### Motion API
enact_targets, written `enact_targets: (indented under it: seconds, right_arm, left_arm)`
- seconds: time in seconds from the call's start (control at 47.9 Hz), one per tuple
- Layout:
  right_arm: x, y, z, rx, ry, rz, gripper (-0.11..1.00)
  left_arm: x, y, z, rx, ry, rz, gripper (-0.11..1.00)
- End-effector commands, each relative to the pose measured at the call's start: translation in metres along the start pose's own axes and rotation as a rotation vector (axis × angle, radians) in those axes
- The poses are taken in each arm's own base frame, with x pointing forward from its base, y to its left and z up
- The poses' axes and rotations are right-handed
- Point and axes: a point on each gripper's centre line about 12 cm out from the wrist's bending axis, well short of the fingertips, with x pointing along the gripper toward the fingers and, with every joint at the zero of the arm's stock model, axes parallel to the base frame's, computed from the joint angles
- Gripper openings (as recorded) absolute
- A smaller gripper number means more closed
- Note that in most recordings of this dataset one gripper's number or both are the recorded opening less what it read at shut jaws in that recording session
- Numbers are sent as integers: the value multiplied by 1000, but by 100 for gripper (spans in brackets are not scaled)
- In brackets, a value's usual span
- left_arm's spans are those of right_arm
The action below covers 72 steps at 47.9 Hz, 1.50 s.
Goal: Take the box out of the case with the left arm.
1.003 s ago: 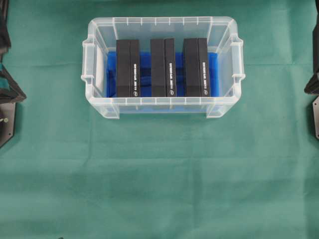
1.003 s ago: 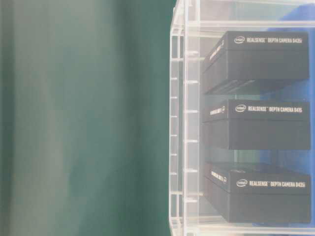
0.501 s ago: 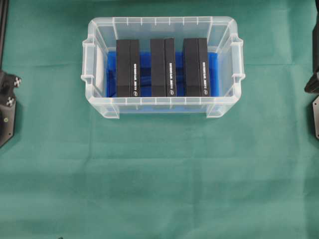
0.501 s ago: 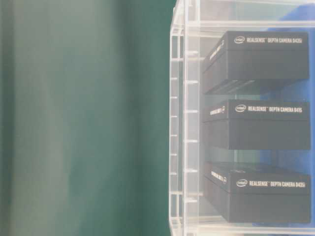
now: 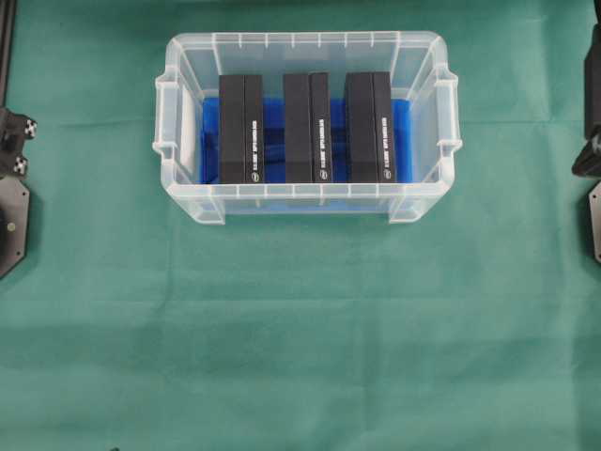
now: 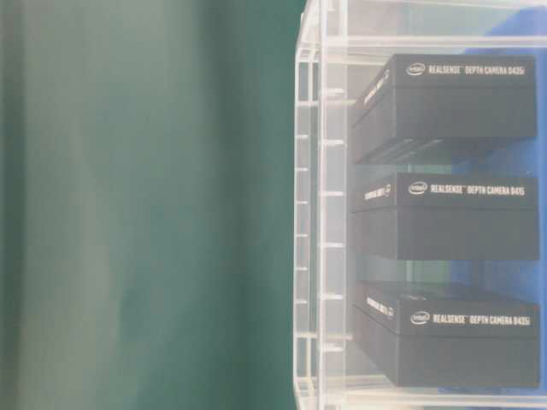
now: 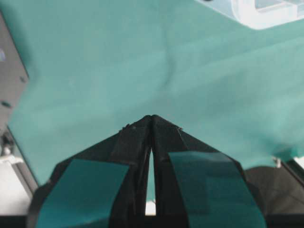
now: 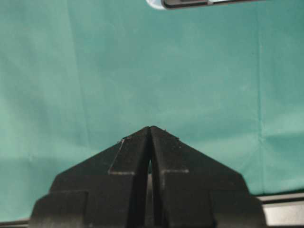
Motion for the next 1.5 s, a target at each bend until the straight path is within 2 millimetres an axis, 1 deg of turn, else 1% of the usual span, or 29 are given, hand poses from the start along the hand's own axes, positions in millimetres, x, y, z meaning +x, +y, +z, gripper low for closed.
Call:
enact_targets:
  seconds: [0.0, 0.146, 0.23, 0.376, 0.606, 0.794, 0.94, 1.087, 1.128, 1.212, 1.316, 1.421, 1.483]
  right_arm:
    - [-6, 1, 4, 3, -18, 5, 2]
    - [-6, 1, 4, 3, -16, 4, 2]
    - [-6, 1, 4, 5, -16, 4, 2]
    - [-6, 1, 4, 5, -16, 4, 2]
    - [-4, 0, 4, 3, -13, -2, 2]
    - [-5, -1, 4, 3, -17, -10, 2]
    - [-5, -1, 4, 1, -18, -14, 2]
    - [-4, -2, 4, 0, -17, -16, 2]
    - [-4, -2, 4, 3, -17, -17, 2]
    - [-5, -1, 4, 0, -18, -14, 2]
    - [-5, -1, 4, 1, -18, -16, 2]
    - [-4, -2, 4, 1, -19, -16, 2]
    - [-4, -2, 4, 1, -20, -16, 2]
  left_arm:
    - [-8, -2, 10, 32, -28, -23, 2]
    - [-9, 3, 24, 68, -58, -12, 2]
    - [-9, 8, 34, 28, -74, 1, 2]
    - [-9, 13, 41, -12, -88, 16, 2]
    - [-9, 13, 41, -16, -84, 16, 2]
    - [-7, 15, 41, -13, -65, 56, 2]
    - [-5, 20, 38, 47, -30, 120, 2]
    - [-3, 19, 40, 52, -15, 151, 7]
    - [-2, 18, 41, 45, -15, 154, 10]
    - [-1, 17, 43, 36, -16, 160, 24]
    - [-1, 16, 44, 25, -15, 163, 50]
    - [0, 15, 44, 2, -16, 164, 81]
    - [0, 15, 45, -8, -19, 164, 93]
